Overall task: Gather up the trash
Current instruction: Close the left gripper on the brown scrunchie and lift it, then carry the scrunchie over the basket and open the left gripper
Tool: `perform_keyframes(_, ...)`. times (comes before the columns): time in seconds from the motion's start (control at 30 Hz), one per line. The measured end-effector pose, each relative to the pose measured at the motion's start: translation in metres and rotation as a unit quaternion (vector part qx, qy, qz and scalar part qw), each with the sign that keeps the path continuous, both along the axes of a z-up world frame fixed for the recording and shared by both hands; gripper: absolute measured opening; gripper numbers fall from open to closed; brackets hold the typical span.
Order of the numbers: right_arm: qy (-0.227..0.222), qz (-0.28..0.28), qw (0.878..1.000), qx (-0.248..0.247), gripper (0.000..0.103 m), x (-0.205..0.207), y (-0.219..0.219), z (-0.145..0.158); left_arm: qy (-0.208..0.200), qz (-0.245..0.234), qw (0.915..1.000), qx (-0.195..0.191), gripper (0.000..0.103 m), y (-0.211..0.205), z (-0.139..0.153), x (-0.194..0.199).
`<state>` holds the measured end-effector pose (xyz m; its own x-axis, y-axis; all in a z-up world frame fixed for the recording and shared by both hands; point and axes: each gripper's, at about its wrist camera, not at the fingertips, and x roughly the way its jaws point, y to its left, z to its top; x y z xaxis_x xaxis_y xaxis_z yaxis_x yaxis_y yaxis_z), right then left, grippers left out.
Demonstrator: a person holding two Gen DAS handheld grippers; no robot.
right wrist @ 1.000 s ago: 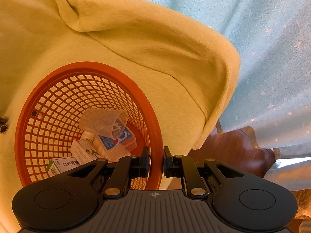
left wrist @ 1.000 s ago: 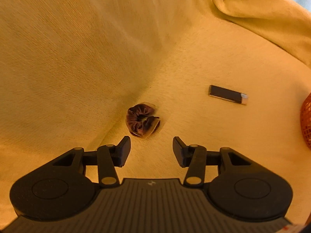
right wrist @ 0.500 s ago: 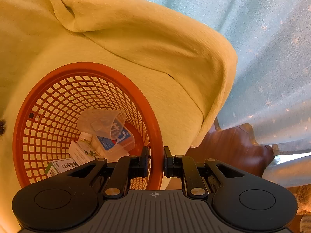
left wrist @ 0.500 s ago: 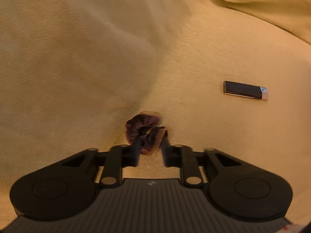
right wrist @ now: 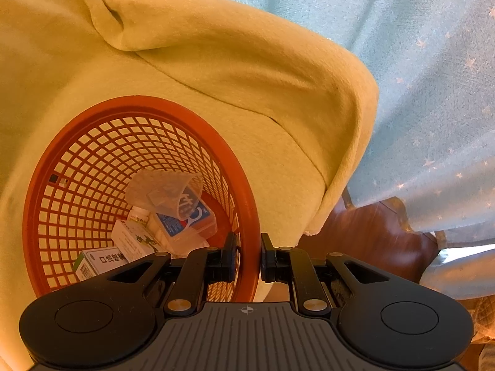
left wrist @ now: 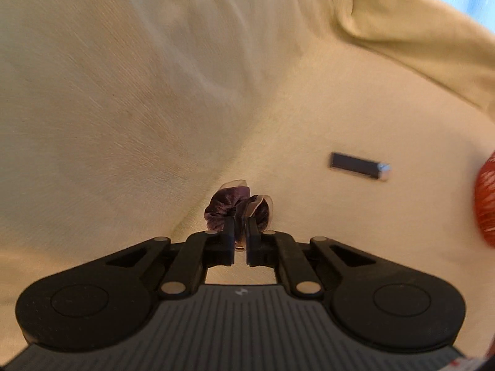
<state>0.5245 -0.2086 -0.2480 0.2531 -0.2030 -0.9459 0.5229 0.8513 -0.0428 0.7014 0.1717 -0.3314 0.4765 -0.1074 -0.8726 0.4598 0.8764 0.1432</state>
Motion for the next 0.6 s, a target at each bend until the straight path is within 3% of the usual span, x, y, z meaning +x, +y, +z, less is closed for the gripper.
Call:
perform_keyframes(0.37, -0.031, 0.027, 0.999, 0.021, 0.01, -0.009, 0.011, 0.011, 0.001, -0.005, 0.9977, -0.068, 0.004, -0.028, 0.073, -0.065)
perform_keyframes(0.6, -0.043, 0.049, 0.997, 0.03, 0.01, -0.008, 0.018, 0.015, 0.016, -0.023, 0.9963, -0.081, 0.004, -0.065, 0.1, -0.094)
